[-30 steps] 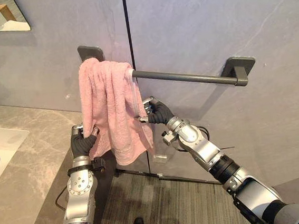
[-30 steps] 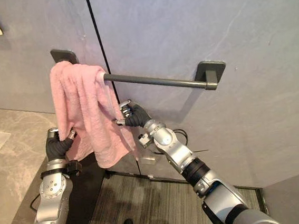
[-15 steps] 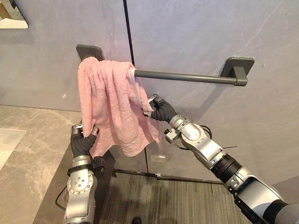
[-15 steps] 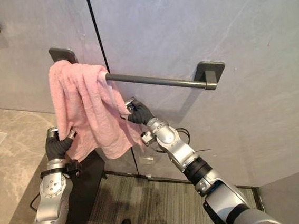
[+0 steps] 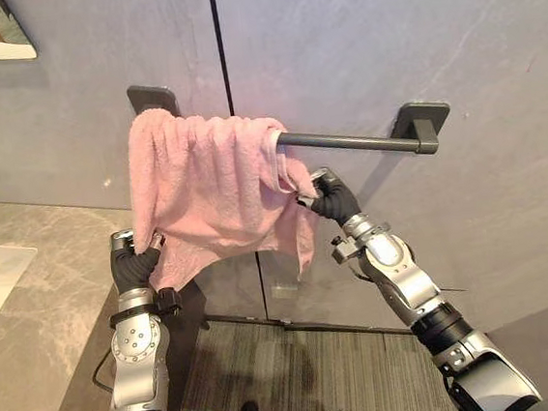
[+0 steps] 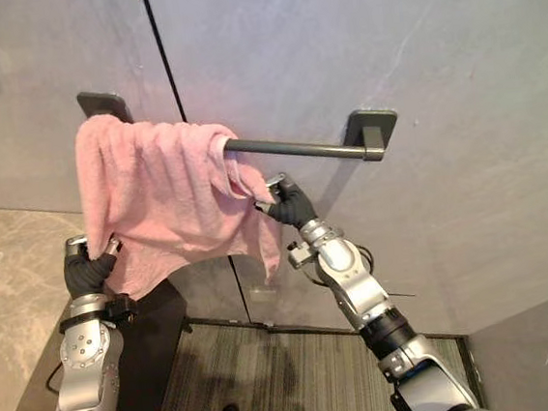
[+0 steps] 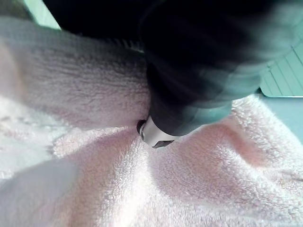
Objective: Organize washtable
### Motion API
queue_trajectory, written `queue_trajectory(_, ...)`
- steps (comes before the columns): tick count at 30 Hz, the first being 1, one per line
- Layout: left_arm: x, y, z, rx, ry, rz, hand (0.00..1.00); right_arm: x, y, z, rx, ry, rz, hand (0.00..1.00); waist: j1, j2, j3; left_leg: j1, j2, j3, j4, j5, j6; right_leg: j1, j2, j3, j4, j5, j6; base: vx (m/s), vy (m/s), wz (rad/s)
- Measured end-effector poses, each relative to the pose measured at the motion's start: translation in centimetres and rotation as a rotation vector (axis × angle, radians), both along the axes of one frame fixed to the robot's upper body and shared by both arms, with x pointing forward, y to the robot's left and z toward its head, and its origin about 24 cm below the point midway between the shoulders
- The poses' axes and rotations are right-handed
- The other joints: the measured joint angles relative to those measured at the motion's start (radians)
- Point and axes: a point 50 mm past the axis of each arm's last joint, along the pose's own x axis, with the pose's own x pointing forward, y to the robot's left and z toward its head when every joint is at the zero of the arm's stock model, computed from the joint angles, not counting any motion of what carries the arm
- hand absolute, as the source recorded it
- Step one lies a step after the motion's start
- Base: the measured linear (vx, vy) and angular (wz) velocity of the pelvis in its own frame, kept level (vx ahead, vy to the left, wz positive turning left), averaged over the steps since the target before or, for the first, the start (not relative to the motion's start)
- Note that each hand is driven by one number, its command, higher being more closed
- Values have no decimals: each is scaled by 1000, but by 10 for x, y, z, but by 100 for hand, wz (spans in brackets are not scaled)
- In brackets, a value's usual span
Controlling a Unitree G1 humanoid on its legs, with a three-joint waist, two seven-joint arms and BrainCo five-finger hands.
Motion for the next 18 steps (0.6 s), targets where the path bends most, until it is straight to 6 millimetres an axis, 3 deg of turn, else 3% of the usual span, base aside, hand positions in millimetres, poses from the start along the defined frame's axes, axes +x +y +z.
queue_trajectory(9, -6, -4, 0, -23, -15, -7, 100, -13, -25, 1, 87, -14, -66, 100, -45, 2, 1, 2, -1, 2, 1, 0, 0, 2, 0, 2, -6, 1, 1, 0, 0, 0)
queue_trajectory(18, -6, -9, 1, -41, -32, -37, 100, -19, -42, -10, 100, 22, -114, 100, -58, 17, 7, 3, -3, 9, 1, -1, 1, 3, 0, 7, -11, 4, 3, -3, 1, -1)
